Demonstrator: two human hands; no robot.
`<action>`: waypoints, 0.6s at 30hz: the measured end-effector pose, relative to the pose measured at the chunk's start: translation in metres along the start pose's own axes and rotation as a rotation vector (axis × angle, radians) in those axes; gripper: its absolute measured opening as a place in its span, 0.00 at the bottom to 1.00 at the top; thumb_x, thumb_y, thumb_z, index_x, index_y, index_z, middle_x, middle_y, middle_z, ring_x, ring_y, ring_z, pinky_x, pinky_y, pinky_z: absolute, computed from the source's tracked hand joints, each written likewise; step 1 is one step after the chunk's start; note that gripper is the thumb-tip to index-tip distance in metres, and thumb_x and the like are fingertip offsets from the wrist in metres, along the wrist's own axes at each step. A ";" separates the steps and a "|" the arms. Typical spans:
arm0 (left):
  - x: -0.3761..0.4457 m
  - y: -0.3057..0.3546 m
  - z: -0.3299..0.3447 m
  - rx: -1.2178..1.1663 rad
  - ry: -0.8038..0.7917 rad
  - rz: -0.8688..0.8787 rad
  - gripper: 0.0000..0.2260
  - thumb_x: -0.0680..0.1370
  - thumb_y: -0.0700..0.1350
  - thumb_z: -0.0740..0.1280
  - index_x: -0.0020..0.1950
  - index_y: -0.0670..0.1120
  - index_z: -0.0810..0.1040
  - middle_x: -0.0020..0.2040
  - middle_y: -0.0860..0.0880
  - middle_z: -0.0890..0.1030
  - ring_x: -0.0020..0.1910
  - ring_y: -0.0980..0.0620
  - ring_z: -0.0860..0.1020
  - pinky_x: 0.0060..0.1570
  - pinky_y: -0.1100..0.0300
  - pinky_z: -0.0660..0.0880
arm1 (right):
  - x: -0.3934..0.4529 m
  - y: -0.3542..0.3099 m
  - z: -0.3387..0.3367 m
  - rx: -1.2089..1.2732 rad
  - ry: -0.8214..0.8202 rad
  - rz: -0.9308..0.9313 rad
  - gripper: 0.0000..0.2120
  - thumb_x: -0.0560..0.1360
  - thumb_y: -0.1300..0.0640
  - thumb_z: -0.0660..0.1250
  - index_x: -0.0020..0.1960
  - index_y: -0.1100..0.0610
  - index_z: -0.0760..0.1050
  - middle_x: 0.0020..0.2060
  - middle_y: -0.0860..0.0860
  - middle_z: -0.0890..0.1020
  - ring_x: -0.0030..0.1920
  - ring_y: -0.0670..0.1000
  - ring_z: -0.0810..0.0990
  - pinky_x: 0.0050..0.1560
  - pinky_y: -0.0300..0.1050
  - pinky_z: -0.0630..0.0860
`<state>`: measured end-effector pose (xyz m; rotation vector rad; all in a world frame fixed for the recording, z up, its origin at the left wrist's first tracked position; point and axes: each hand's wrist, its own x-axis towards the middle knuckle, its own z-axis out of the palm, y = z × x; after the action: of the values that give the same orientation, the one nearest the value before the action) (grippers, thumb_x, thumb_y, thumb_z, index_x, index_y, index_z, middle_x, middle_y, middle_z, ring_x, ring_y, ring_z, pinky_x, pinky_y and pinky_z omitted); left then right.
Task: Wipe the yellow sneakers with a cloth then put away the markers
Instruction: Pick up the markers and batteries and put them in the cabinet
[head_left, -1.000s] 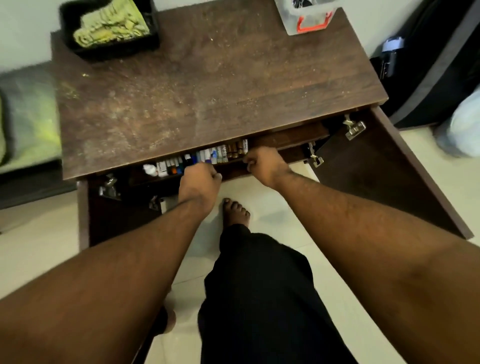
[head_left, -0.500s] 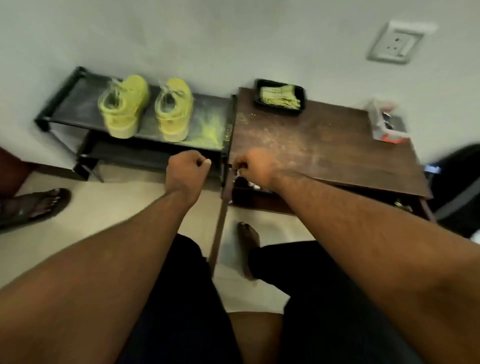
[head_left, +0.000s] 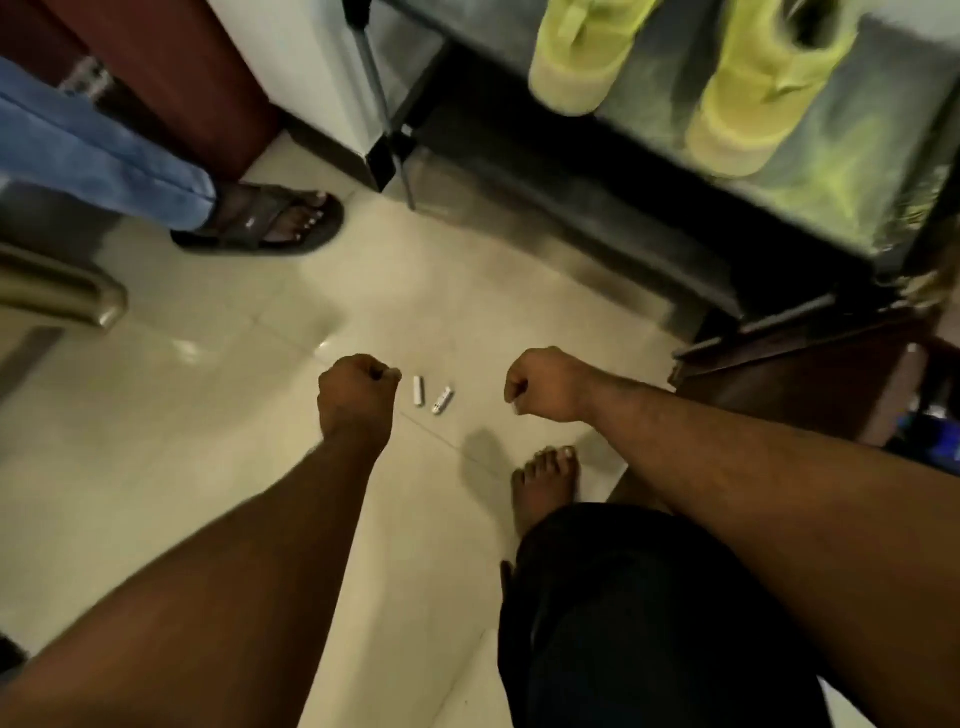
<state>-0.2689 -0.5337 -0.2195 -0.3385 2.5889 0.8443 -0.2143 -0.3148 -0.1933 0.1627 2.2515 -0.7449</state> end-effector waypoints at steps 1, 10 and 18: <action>0.008 -0.014 0.010 -0.008 -0.020 -0.045 0.06 0.73 0.45 0.69 0.38 0.44 0.80 0.36 0.46 0.81 0.38 0.47 0.78 0.35 0.62 0.66 | 0.017 0.002 0.010 0.015 -0.024 -0.007 0.10 0.73 0.63 0.69 0.54 0.61 0.81 0.54 0.54 0.82 0.56 0.52 0.78 0.51 0.38 0.70; 0.070 -0.079 0.101 -0.149 -0.080 -0.279 0.02 0.69 0.44 0.73 0.38 0.47 0.81 0.39 0.45 0.83 0.40 0.44 0.82 0.45 0.50 0.80 | 0.138 0.017 0.113 0.357 -0.157 0.105 0.26 0.75 0.64 0.65 0.70 0.47 0.68 0.43 0.46 0.72 0.30 0.46 0.71 0.25 0.38 0.70; 0.076 -0.088 0.144 0.095 -0.078 -0.163 0.09 0.76 0.50 0.67 0.47 0.45 0.81 0.45 0.47 0.81 0.43 0.46 0.78 0.43 0.56 0.76 | 0.185 0.020 0.163 0.196 -0.149 0.129 0.16 0.76 0.57 0.62 0.64 0.51 0.71 0.54 0.52 0.78 0.49 0.58 0.79 0.44 0.51 0.81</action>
<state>-0.2649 -0.5240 -0.4042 -0.4725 2.4798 0.6626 -0.2390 -0.4085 -0.4202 0.3320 2.0056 -0.8775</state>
